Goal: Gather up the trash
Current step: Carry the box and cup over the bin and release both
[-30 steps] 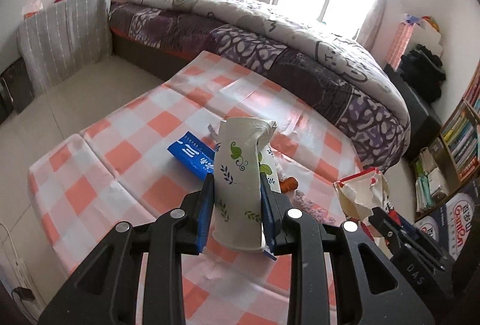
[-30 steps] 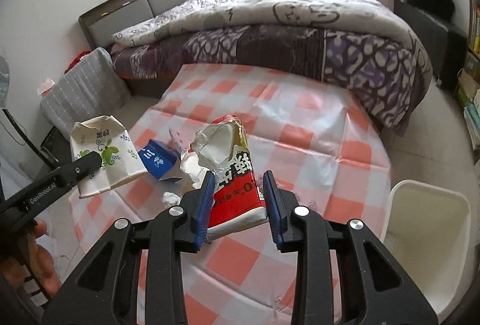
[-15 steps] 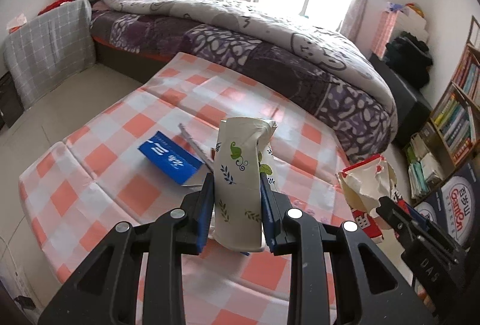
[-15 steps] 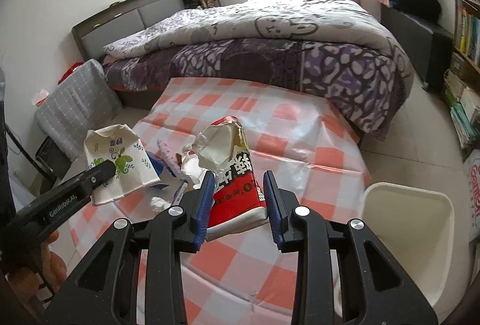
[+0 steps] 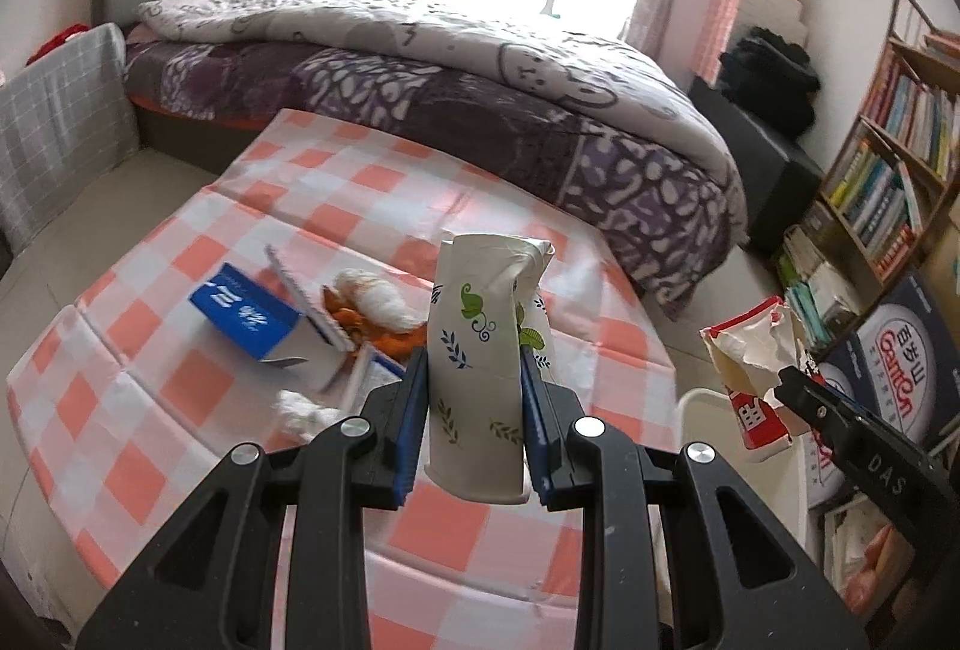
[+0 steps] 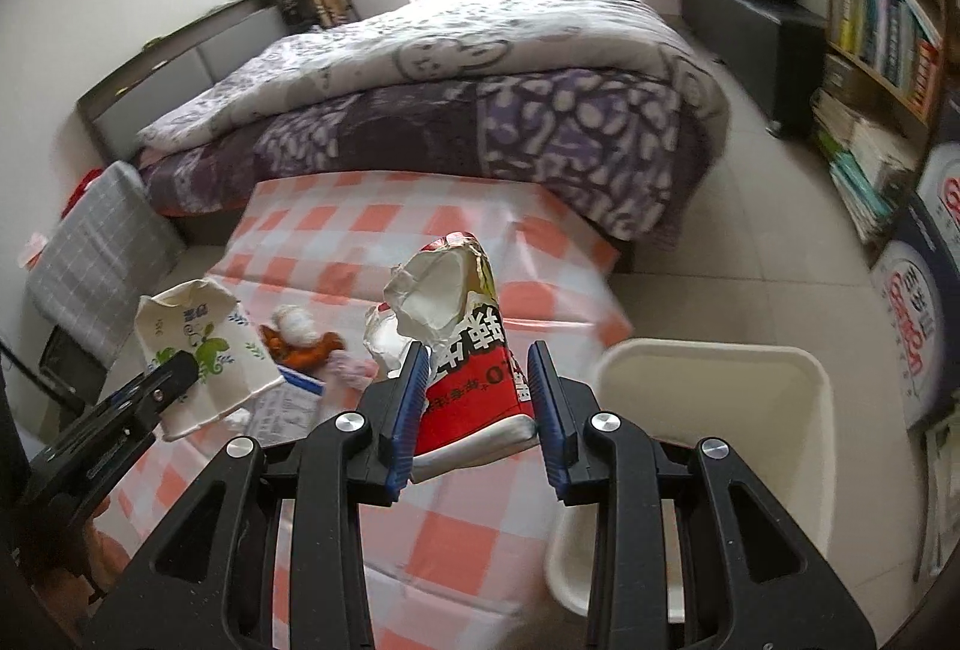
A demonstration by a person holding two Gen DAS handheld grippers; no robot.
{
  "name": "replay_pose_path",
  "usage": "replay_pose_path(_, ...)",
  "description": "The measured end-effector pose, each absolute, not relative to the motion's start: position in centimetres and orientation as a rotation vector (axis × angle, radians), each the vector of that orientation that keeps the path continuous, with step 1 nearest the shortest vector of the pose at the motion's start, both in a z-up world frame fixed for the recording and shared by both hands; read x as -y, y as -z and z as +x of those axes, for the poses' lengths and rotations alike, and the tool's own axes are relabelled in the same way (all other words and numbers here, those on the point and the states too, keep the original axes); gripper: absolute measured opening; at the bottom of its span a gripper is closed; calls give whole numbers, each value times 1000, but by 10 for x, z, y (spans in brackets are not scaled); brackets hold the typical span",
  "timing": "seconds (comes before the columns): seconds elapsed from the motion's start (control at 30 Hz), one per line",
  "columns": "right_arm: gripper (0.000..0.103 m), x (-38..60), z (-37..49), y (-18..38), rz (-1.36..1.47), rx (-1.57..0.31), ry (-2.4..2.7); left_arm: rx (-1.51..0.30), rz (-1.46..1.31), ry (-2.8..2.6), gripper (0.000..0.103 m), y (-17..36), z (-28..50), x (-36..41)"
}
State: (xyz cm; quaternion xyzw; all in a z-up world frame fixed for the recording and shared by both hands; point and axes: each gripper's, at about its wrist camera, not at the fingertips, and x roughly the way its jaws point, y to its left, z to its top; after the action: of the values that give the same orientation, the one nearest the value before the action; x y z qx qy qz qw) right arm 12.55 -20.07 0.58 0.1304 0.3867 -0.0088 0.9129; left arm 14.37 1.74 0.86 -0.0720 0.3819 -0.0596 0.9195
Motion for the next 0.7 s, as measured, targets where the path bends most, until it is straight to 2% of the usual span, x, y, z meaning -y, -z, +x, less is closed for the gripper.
replay_pose_path(0.4,38,269,107,-5,362,-805,154,-797,-85,245,29,-2,137,47)
replay_pose_path(0.5,56,285,101,-6,397,-791,195,-806,-76,287,29,0,134,63)
replay_pose_path(0.7,75,321,84,-16,439,-737,281,-838,-57,384,29,8,128,98)
